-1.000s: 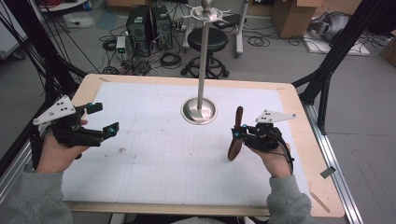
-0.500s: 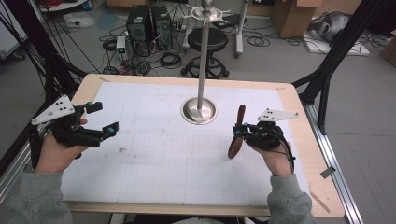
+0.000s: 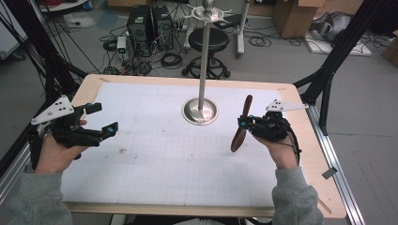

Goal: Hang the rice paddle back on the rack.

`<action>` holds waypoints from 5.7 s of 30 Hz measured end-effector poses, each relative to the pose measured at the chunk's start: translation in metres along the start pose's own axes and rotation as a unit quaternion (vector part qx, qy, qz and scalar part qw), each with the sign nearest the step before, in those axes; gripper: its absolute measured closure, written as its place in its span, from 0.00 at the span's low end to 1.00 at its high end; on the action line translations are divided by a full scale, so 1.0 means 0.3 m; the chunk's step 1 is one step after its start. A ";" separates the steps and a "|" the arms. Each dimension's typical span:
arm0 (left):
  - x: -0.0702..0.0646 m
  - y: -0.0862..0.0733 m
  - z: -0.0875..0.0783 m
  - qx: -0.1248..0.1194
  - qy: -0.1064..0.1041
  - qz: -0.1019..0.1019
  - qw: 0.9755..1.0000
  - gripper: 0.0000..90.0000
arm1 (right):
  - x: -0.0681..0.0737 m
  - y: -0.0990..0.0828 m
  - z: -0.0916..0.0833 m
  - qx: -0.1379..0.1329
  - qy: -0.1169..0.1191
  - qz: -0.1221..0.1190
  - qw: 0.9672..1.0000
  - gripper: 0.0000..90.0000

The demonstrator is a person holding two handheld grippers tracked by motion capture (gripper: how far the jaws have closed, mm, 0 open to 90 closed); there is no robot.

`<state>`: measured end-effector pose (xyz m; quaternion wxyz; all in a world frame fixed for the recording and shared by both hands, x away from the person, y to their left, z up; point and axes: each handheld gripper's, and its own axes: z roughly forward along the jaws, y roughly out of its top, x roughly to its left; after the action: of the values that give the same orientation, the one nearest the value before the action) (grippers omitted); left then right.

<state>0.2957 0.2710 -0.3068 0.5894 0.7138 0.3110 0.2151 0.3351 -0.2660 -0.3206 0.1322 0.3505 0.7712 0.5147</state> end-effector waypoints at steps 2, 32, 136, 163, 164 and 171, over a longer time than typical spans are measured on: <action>0.004 -0.001 -0.003 0.000 0.001 -0.001 1.000 0.04 | -0.003 0.012 0.000 0.002 -0.002 -0.002 1.000 0.86; -0.003 -0.018 -0.044 0.002 0.006 0.003 1.000 0.04 | -0.034 0.292 0.052 -0.024 -0.023 -0.028 0.999 0.86; 0.025 -0.021 -0.181 -0.027 0.036 -0.016 0.999 0.04 | -0.025 0.594 0.203 -0.079 -0.073 -0.039 0.993 0.86; 0.035 -0.039 -0.205 -0.024 0.047 -0.023 0.998 0.04 | -0.026 0.597 0.233 -0.086 -0.075 -0.038 0.993 0.86; 0.035 -0.039 -0.205 -0.024 0.048 -0.023 0.998 0.04 | -0.027 0.596 0.234 -0.086 -0.074 -0.038 0.993 0.86; 0.032 -0.037 -0.205 -0.026 0.040 -0.021 0.999 0.04 | -0.031 0.594 0.240 -0.083 -0.078 -0.040 0.993 0.86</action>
<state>0.2590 0.3224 -0.3052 0.5989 0.6828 0.3435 0.2391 0.4546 -0.1819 -0.1955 0.2412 0.3460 0.7267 0.5423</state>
